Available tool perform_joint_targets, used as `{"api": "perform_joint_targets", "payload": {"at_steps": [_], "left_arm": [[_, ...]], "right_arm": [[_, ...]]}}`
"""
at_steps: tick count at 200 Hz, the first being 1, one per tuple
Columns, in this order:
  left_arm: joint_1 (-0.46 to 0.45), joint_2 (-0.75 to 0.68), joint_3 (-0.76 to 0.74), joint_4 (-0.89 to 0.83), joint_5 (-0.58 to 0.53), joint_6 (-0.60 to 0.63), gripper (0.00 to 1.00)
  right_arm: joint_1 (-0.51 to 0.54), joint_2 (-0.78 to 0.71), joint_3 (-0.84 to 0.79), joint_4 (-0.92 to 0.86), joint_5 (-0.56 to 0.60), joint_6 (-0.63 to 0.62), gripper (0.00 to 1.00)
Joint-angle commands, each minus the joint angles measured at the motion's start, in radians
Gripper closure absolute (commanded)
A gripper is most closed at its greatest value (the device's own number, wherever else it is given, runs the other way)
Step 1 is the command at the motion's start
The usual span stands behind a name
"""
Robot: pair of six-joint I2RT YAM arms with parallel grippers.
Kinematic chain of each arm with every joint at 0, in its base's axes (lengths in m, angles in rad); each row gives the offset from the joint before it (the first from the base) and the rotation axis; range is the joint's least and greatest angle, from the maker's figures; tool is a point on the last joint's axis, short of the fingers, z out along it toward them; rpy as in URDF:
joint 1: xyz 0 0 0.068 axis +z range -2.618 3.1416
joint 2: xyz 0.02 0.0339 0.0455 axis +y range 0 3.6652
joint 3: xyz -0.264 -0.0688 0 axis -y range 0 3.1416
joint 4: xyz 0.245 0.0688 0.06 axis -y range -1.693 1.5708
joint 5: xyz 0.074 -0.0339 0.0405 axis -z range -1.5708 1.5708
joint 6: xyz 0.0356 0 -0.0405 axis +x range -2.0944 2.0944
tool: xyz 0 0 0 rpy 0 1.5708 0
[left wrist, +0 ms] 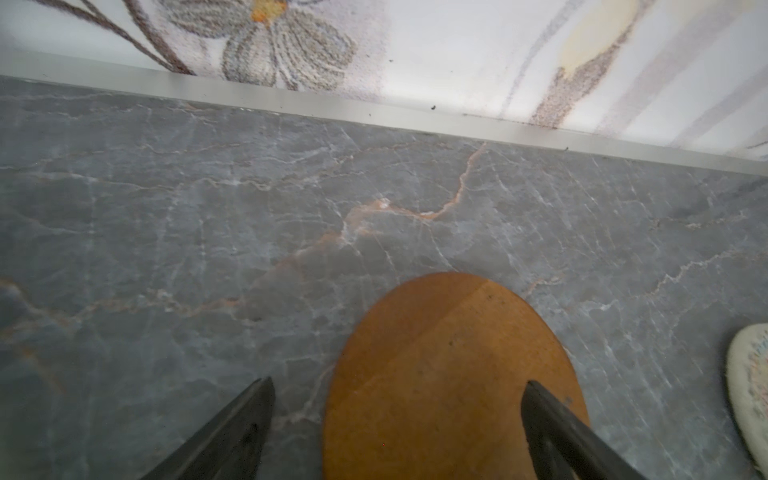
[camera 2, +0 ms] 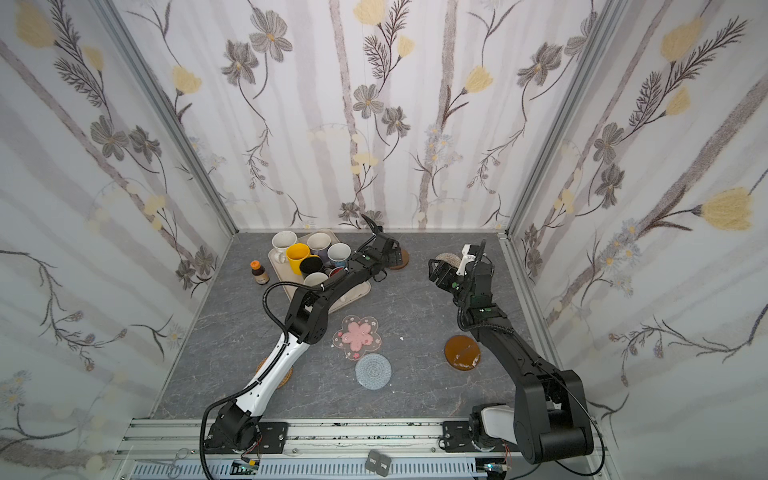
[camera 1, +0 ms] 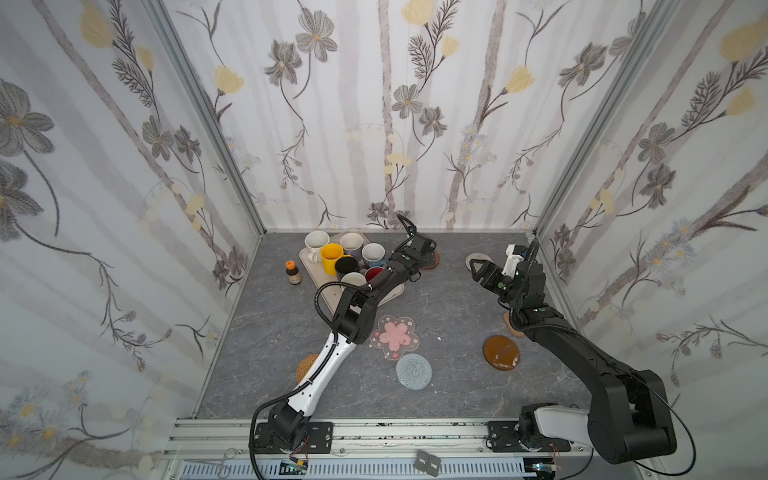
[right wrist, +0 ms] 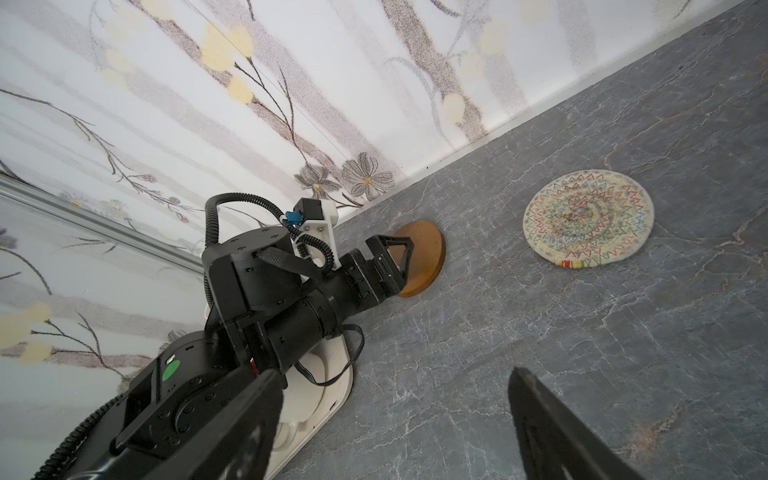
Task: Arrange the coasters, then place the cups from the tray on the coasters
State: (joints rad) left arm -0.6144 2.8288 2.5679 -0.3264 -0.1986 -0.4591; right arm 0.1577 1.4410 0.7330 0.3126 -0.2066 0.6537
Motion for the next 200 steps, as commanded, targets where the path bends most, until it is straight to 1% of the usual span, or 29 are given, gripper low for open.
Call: {"api": "perform_joint_targets", "payload": {"at_steps": [1, 26, 73, 93, 167, 200], "left_arm": [[0.013, 0.026, 0.035, 0.005, 0.089, 0.006, 0.05], [0.016, 0.049, 0.073, 0.029, 0.137, 0.028, 0.05], [0.016, 0.071, 0.072, 0.064, 0.197, 0.030, 0.10], [0.012, 0.072, 0.070, 0.065, 0.210, 0.028, 0.13], [-0.025, 0.063, 0.060, 0.070, 0.239, 0.059, 0.17], [-0.049, 0.045, 0.025, 0.070, 0.238, 0.056, 0.19]], "right_arm": [[0.000, 0.011, 0.012, 0.027, 0.000, 0.002, 0.14], [0.000, 0.020, 0.013, 0.025, 0.000, -0.001, 0.14], [0.000, 0.025, 0.013, 0.025, 0.002, -0.004, 0.15], [0.000, 0.027, 0.012, 0.024, 0.002, -0.005, 0.15], [0.001, -0.013, 0.013, 0.006, -0.001, -0.007, 0.15], [-0.001, -0.039, 0.004, -0.009, 0.003, -0.012, 0.15]]}}
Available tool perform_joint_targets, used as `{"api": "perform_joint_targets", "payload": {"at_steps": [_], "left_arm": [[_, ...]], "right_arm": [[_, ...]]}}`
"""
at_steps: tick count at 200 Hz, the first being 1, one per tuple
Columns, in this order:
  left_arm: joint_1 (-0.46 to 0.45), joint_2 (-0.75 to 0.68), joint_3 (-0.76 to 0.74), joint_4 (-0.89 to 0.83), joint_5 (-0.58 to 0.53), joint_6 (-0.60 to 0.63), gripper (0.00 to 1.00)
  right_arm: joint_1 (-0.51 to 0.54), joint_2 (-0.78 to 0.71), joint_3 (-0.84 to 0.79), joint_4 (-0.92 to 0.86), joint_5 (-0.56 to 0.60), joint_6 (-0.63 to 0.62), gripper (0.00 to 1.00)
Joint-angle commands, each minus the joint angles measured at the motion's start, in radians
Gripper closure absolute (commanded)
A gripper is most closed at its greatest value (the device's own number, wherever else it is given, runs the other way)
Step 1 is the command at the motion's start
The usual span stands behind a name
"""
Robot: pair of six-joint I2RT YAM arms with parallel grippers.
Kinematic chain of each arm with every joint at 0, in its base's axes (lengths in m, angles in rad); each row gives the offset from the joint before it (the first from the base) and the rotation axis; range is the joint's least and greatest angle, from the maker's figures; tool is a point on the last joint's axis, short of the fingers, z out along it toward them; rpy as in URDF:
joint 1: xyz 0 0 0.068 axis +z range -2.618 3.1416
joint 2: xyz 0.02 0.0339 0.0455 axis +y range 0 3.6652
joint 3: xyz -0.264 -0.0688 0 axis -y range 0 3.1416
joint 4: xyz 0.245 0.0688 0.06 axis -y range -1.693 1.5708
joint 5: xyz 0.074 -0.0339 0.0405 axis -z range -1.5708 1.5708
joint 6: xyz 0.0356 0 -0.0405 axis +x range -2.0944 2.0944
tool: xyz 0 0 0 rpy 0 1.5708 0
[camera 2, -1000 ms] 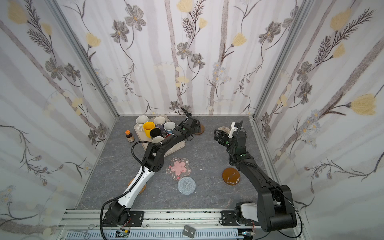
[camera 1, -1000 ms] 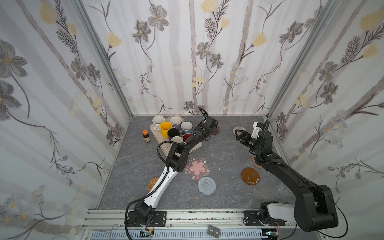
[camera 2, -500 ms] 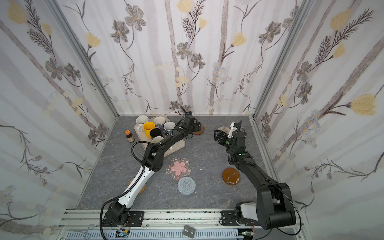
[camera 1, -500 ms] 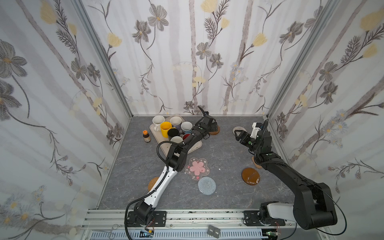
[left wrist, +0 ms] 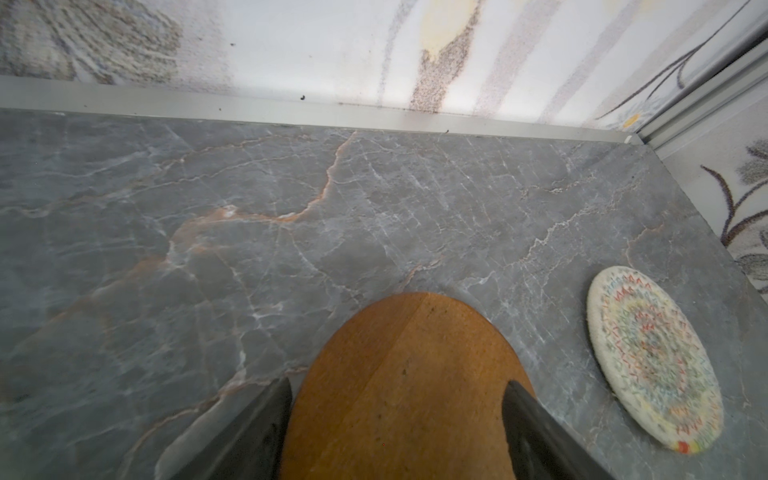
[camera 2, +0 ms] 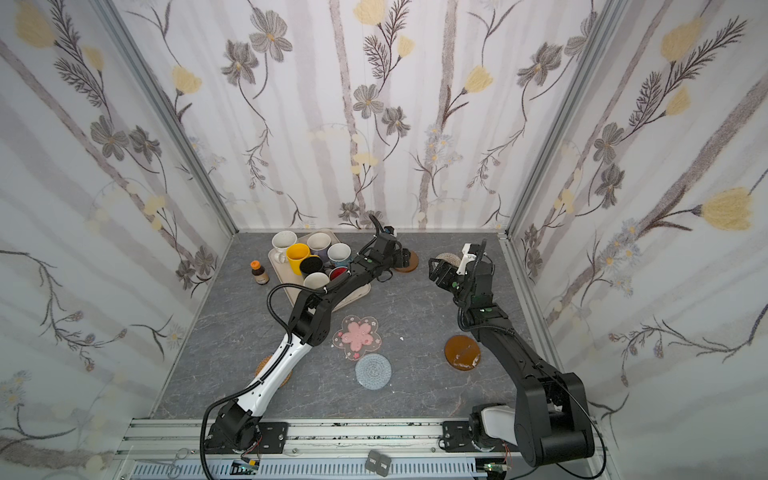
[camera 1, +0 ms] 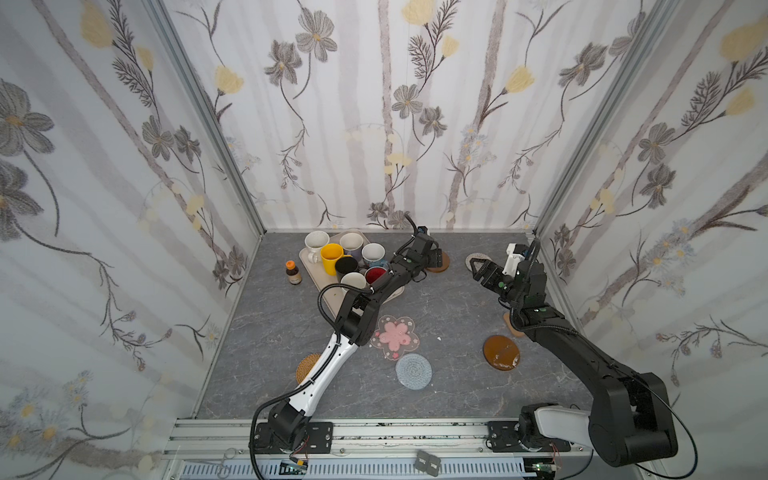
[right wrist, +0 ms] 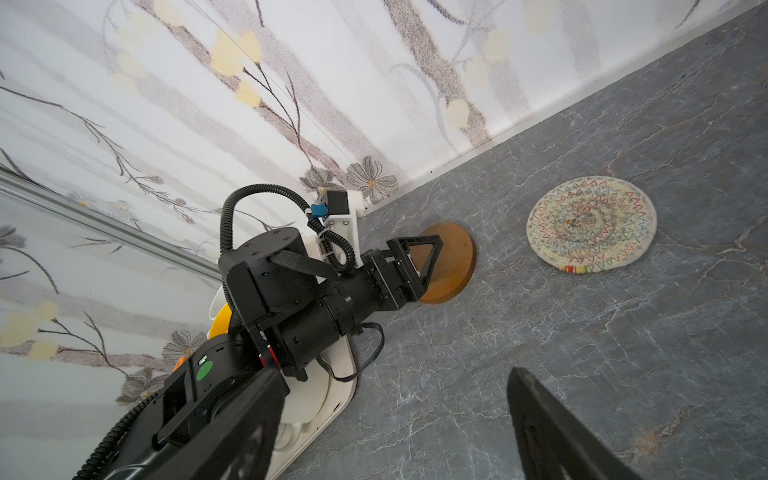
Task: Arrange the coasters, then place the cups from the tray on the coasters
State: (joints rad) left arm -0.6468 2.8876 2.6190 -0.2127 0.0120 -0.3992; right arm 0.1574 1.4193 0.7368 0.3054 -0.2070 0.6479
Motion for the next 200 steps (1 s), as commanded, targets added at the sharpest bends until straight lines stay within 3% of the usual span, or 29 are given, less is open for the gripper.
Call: {"api": "perform_joint_targets", "payload": {"at_steps": [1, 79, 142, 169, 200], "left_arm": [[-0.016, -0.014, -0.028, -0.044, 0.028, -0.004, 0.19], [-0.055, -0.035, -0.059, -0.042, 0.012, -0.026, 0.22], [-0.057, -0.098, -0.075, -0.042, -0.006, 0.013, 0.13], [-0.057, -0.170, -0.115, -0.041, -0.006, 0.025, 0.07], [-0.058, -0.281, -0.214, -0.040, 0.010, 0.030, 0.04]], "right_arm": [[-0.001, -0.018, 0.000, -0.002, 0.003, -0.006, 0.15], [-0.038, -0.055, -0.041, -0.033, -0.011, -0.016, 0.15], [-0.126, 0.033, 0.009, -0.059, -0.028, 0.018, 0.16], [-0.168, 0.133, 0.124, -0.120, -0.042, 0.016, 0.24], [-0.182, 0.299, 0.251, -0.178, -0.086, 0.022, 0.52]]}}
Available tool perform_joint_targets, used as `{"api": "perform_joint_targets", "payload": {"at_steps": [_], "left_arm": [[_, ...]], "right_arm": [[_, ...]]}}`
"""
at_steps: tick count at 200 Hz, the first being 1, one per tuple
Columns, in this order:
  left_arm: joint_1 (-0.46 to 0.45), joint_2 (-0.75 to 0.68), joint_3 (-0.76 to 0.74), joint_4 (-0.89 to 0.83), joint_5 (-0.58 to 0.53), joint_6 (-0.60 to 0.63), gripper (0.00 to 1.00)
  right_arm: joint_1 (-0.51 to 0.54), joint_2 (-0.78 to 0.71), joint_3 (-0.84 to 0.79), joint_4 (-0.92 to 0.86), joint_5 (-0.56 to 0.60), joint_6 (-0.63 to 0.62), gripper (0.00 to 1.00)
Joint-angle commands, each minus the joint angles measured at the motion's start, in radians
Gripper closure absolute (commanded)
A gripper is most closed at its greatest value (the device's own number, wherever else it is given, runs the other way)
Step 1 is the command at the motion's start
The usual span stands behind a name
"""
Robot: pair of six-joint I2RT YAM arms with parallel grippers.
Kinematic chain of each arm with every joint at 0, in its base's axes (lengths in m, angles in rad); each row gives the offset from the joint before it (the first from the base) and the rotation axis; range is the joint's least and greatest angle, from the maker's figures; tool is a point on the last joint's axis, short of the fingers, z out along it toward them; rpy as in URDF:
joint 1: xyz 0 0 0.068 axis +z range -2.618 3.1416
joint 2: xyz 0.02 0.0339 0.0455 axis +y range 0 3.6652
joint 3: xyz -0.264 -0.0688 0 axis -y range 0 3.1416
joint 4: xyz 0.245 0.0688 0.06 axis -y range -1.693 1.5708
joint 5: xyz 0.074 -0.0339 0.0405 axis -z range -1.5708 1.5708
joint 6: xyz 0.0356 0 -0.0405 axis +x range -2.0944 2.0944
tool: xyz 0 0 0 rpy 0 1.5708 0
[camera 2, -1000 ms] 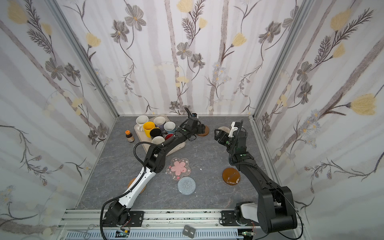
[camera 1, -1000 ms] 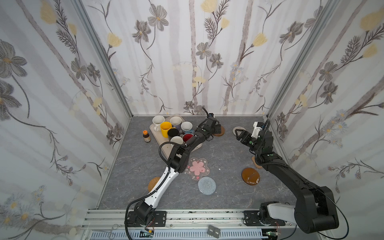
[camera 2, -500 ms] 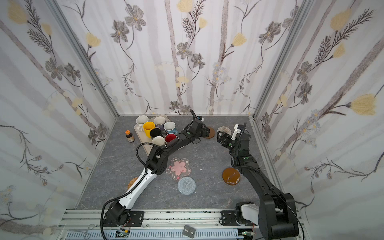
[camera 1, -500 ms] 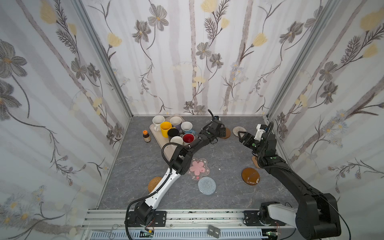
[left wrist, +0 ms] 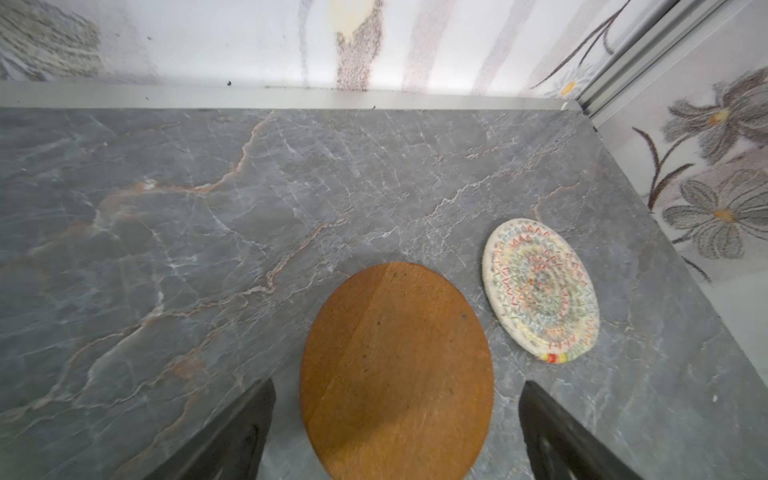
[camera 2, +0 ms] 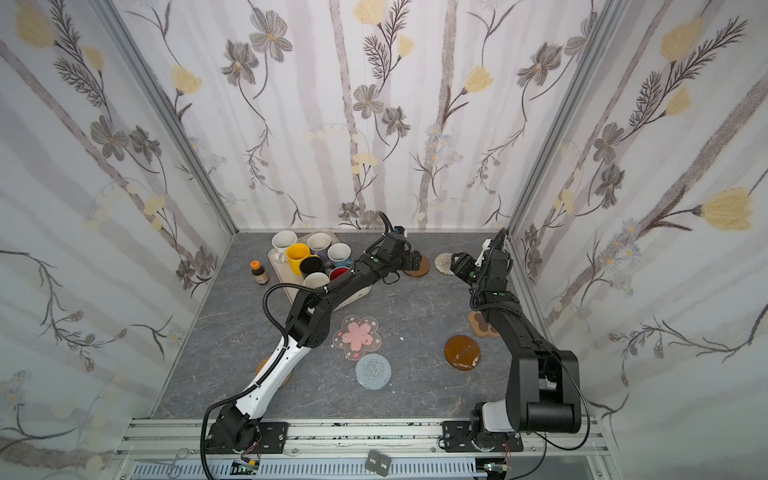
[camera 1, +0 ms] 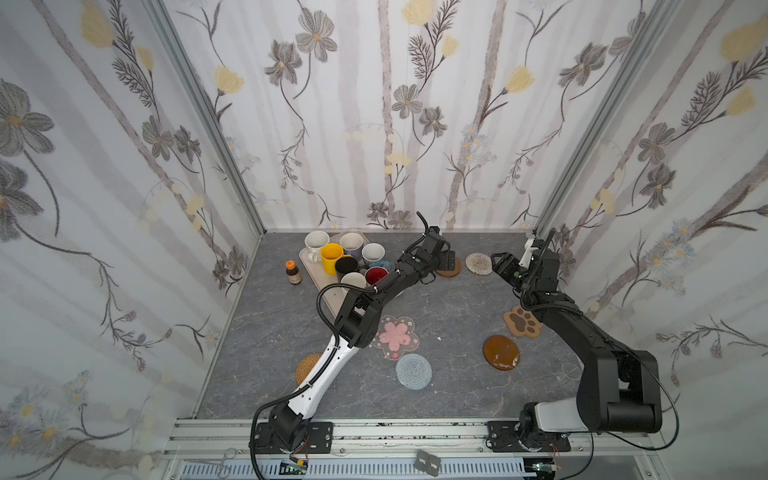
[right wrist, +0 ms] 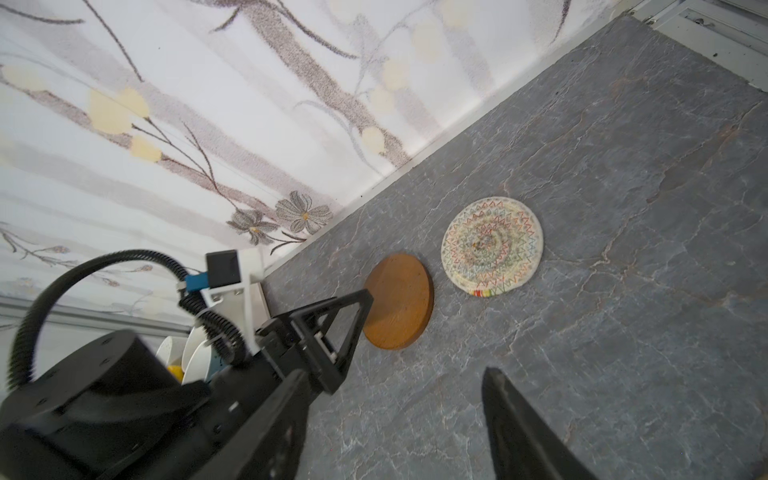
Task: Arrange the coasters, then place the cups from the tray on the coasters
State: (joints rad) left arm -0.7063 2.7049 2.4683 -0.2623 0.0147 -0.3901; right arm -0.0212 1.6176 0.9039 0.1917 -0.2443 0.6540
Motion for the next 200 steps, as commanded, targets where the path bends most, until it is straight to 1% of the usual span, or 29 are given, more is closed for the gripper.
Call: {"api": "perform_joint_targets", "payload": {"at_steps": [1, 11, 36, 70, 79, 80, 88, 101, 112, 120, 142, 145, 148, 168, 200], "left_arm": [[0.002, -0.101, -0.068, 0.009, 0.008, 0.021, 0.04], [0.001, -0.138, -0.109, 0.011, 0.010, 0.020, 0.04], [-0.005, -0.218, -0.210, 0.018, 0.015, 0.021, 0.03], [-0.009, -0.306, -0.335, 0.029, -0.006, 0.017, 0.02], [-0.009, -0.327, -0.364, 0.031, -0.012, 0.017, 0.02], [-0.009, -0.328, -0.368, 0.031, -0.013, 0.017, 0.02], [-0.009, -0.344, -0.391, 0.033, -0.015, 0.017, 0.02], [-0.009, -0.367, -0.423, 0.038, -0.015, 0.022, 0.02], [-0.009, -0.386, -0.453, 0.046, -0.016, 0.023, 0.02], [-0.009, -0.399, -0.475, 0.055, -0.016, 0.023, 0.02], [-0.009, -0.428, -0.533, 0.090, -0.009, 0.023, 0.02], [-0.008, -0.431, -0.540, 0.095, -0.007, 0.022, 0.02], [-0.008, -0.434, -0.547, 0.100, -0.006, 0.022, 0.02], [-0.005, -0.450, -0.583, 0.126, 0.002, 0.020, 0.02], [0.002, -0.474, -0.632, 0.154, 0.010, 0.018, 0.02]], "right_arm": [[-0.003, 0.106, 0.087, -0.066, -0.049, 0.017, 0.53], [-0.005, 0.161, 0.132, -0.085, -0.061, 0.029, 0.56], [-0.006, 0.300, 0.235, -0.115, -0.084, 0.098, 0.56], [-0.006, 0.459, 0.342, -0.120, -0.092, 0.202, 0.60], [-0.005, 0.492, 0.364, -0.123, -0.086, 0.217, 0.62], [-0.005, 0.499, 0.369, -0.124, -0.084, 0.221, 0.64], [-0.005, 0.529, 0.394, -0.133, -0.077, 0.232, 0.68], [-0.006, 0.571, 0.432, -0.152, -0.069, 0.245, 0.70], [-0.004, 0.592, 0.453, -0.161, -0.058, 0.253, 0.73], [-0.002, 0.606, 0.466, -0.164, -0.043, 0.262, 0.77], [-0.001, 0.634, 0.486, -0.173, -0.007, 0.298, 0.81], [-0.001, 0.638, 0.486, -0.170, -0.004, 0.305, 0.82], [-0.001, 0.642, 0.485, -0.164, 0.004, 0.316, 0.86], [0.004, 0.661, 0.492, -0.149, 0.028, 0.364, 0.94], [0.016, 0.701, 0.530, -0.158, 0.048, 0.410, 1.00]]}}
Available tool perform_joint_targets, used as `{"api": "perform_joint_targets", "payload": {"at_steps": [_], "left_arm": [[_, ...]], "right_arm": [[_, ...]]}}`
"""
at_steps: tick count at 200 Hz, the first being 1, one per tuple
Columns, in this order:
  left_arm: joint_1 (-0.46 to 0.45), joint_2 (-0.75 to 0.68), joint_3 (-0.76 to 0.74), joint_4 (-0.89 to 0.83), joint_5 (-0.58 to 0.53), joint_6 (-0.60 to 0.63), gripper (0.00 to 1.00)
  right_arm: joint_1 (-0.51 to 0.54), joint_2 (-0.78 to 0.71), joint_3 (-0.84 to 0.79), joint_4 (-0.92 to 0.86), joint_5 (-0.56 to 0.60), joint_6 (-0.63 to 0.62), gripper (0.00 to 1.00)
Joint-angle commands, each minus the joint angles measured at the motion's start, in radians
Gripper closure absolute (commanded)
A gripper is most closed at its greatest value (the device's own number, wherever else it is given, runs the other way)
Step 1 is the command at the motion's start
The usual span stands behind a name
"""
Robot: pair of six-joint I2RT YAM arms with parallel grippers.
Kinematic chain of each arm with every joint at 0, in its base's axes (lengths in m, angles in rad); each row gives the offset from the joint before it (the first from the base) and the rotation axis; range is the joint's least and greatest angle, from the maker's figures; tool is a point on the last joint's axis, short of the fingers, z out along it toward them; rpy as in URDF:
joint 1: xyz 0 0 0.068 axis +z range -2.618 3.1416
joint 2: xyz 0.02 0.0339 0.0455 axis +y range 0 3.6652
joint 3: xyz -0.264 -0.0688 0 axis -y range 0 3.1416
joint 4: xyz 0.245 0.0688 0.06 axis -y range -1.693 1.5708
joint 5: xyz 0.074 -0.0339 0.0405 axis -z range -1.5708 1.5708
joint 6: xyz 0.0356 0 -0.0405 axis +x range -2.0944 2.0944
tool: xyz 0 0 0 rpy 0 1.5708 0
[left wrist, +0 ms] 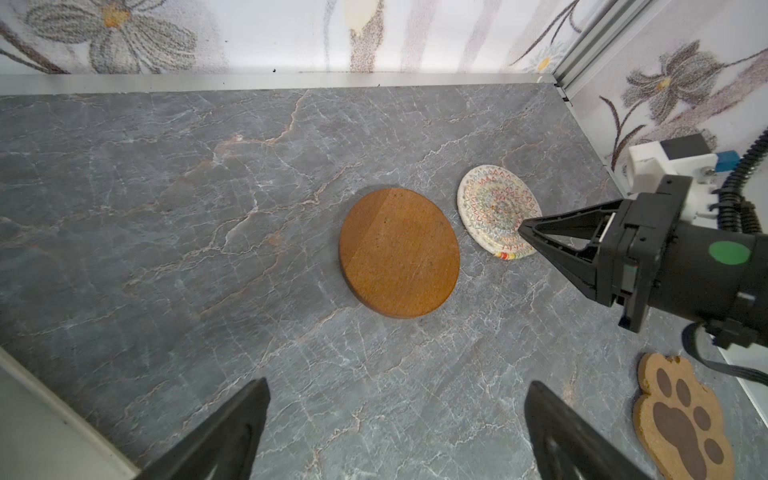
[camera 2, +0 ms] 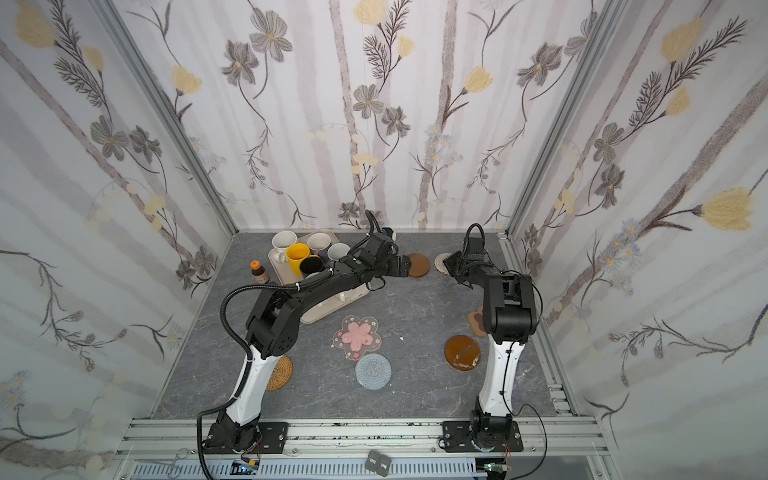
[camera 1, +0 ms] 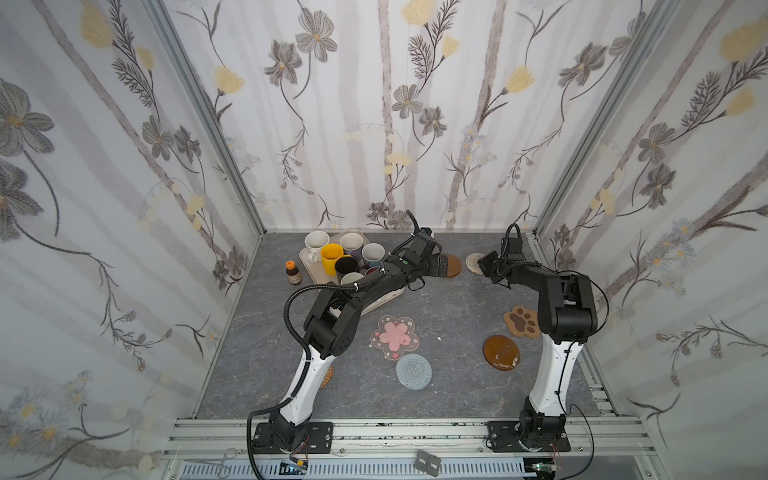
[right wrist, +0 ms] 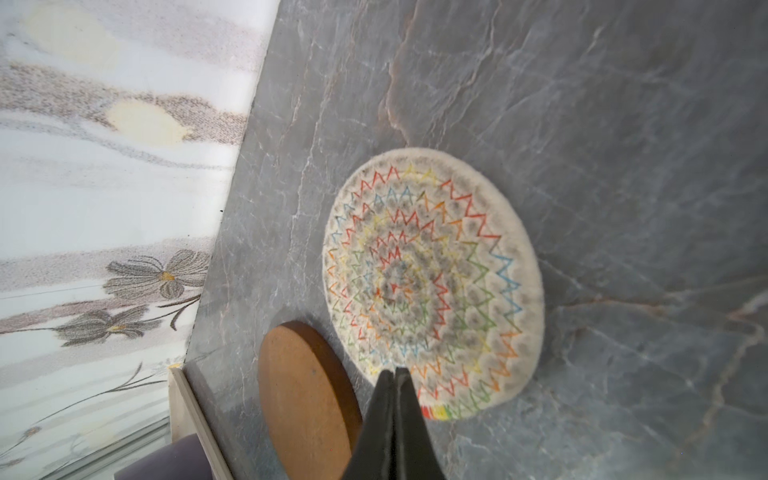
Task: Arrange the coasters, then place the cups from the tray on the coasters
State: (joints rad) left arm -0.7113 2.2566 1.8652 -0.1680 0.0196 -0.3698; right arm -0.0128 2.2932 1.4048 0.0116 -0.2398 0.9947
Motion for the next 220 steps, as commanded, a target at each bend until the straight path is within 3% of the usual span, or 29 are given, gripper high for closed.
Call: {"api": "perform_joint_targets", "payload": {"at_steps": [1, 102, 155, 200, 220], "left_arm": [[0.006, -0.027, -0.030, 0.061, 0.004, -0.003, 0.02], [0.035, -0.102, -0.170, 0.130, 0.023, -0.011, 0.01], [0.042, -0.136, -0.226, 0.146, 0.023, -0.012, 0.01], [0.034, -0.196, -0.282, 0.152, 0.001, -0.024, 0.01], [0.024, -0.239, -0.324, 0.154, -0.017, -0.032, 0.01]], "right_arm": [[0.008, 0.028, 0.030, 0.022, 0.044, 0.071, 1.00], [0.059, 0.162, 0.237, -0.074, 0.037, 0.125, 1.00], [0.055, 0.131, 0.245, -0.080, 0.047, 0.080, 1.00], [0.051, -0.019, 0.199, -0.113, 0.060, -0.089, 0.78], [0.050, -0.121, 0.108, -0.095, 0.059, -0.165, 0.61]]}}
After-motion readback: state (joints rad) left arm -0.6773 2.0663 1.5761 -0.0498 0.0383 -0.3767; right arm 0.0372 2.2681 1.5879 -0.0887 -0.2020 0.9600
